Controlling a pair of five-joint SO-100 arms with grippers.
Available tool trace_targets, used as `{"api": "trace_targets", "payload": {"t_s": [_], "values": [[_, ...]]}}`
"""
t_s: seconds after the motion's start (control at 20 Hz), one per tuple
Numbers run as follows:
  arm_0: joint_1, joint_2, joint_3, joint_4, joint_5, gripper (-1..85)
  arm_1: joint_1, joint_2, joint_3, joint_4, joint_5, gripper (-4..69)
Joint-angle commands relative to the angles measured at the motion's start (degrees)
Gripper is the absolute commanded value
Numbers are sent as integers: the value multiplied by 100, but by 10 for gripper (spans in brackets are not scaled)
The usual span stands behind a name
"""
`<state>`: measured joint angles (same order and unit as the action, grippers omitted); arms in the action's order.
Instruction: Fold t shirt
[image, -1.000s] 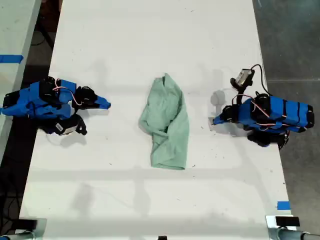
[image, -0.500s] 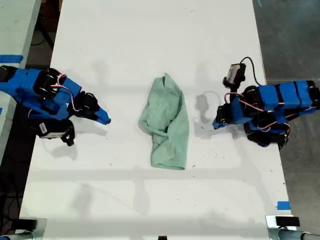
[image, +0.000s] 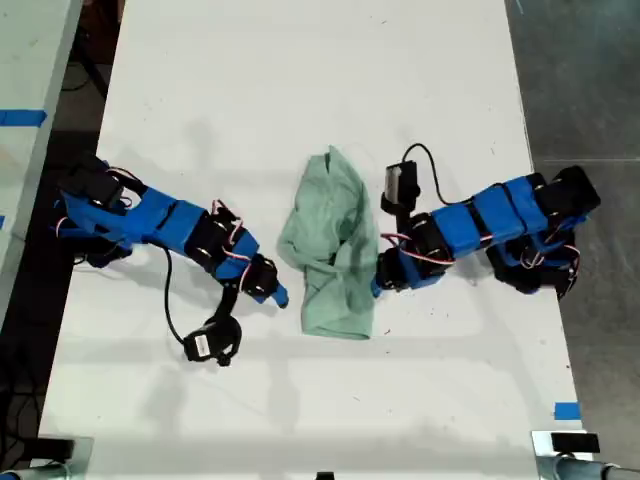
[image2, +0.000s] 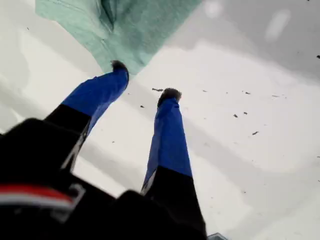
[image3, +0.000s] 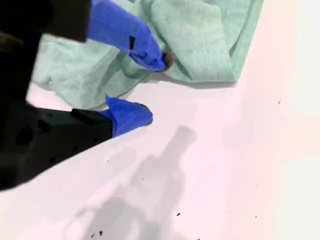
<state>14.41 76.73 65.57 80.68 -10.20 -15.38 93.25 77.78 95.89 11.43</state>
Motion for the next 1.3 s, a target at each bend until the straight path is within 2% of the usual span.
{"api": "trace_targets", "payload": {"t_s": [0.0, 0.25, 0.6, 0.85, 1.0, 1.1, 1.25], "values": [[-193, -615, -932, -149, 360, 154, -158, -132, -352, -264, -53, 195], [-352, -1424, -1125, -949, 738, 157, -290, -589, -413, -712, -114, 194], [-352, -1854, -1380, -1951, 1099, 148, -334, -782, -589, -729, -114, 189], [-431, -2549, -1521, -1802, 1169, 106, -387, -817, -589, -765, -105, 188], [-334, -2549, -1529, -1696, 1274, 0, -431, -940, -589, -949, -97, 188], [-299, -2514, -1529, -1644, 1222, 0, -431, -1125, -606, -1248, -114, 185], [-308, -2514, -1529, -1626, 1222, 0, -475, -1688, -1072, -1371, -158, 188]]}}
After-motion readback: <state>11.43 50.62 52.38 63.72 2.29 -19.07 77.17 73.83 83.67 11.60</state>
